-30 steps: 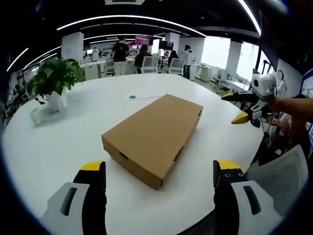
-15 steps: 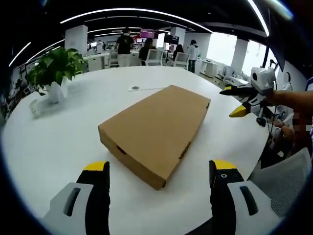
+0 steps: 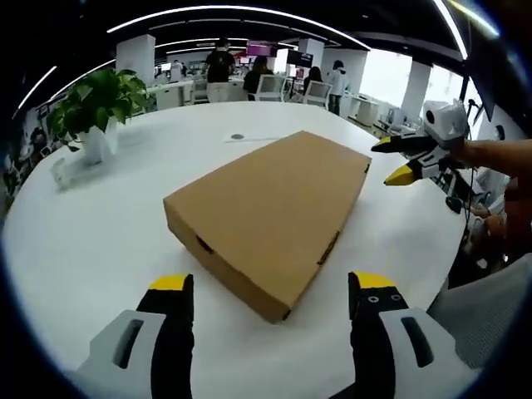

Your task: Operate the shoe box by opening the lid, removing the specified soft item, and placing it in the target area until the item is outside and the box remains undamaged.

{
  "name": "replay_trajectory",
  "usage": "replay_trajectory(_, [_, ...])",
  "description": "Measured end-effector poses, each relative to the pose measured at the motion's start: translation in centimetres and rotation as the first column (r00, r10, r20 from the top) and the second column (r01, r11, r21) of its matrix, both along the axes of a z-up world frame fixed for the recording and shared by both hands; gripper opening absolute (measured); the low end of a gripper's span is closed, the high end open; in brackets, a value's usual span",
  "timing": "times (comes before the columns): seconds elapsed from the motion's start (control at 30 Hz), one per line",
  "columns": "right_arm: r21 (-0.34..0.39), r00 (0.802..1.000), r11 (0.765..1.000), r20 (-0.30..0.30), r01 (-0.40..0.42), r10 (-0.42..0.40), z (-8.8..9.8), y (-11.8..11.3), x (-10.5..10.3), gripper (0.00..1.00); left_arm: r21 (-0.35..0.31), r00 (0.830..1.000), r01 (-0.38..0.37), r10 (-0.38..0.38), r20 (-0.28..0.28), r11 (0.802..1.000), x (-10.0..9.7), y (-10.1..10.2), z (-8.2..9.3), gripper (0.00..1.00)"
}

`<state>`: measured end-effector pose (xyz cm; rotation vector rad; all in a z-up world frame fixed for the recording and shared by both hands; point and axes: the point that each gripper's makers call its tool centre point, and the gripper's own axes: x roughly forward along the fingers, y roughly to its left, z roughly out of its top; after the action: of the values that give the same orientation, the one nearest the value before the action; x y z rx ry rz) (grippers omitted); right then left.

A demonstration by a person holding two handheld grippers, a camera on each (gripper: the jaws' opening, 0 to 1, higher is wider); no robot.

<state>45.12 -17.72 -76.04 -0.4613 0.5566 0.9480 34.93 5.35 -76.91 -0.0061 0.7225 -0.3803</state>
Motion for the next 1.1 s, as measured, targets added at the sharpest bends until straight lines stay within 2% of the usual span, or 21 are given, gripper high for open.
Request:
replay_trajectory(0.07, [-0.005, 1.000, 1.000, -0.005, -0.006, 0.006, -0.3, 0.2, 0.3, 0.53, 0.004, 1.000, -0.006, 0.006, 0.001, 1.000, 0.2, 0.0, -0.1, 0.76])
replay_trajectory(0.43, [0.000, 0.999, 1.000, -0.039, -0.012, 0.012, -1.1, 1.6, 1.2, 0.49, 0.000, 0.998, -0.062, 0.062, -0.014, 0.998, 1.1, 0.1, -0.4, 0.70])
replay_trajectory(0.53, [-0.005, 0.999, 1.000, -0.042, -0.021, 0.021, -1.3, 1.7, 1.8, 0.49, 0.001, 0.998, -0.069, 0.069, -0.015, 0.998, 1.3, 0.1, -0.5, 0.70])
replay_trajectory(0.77, [-0.021, 0.996, 0.997, -0.056, -0.070, 0.069, -1.7, 2.2, 1.6, 0.51, -0.003, 0.997, -0.070, 0.070, -0.018, 0.998, 1.4, -0.5, -1.1, 0.69])
replay_trajectory(0.93, [-0.021, 0.994, 0.996, -0.057, -0.092, 0.091, -1.8, 2.7, 1.5, 0.53, 0.013, 0.998, -0.066, 0.066, 0.004, 0.998, 1.6, -1.2, -1.3, 0.71])
replay_trajectory(1.1, [-0.017, 0.994, 0.996, -0.061, -0.088, 0.087, -2.0, 2.7, 1.6, 0.55, 0.031, 0.996, -0.083, 0.082, 0.027, 0.996, 1.6, -1.1, -1.4, 0.70])
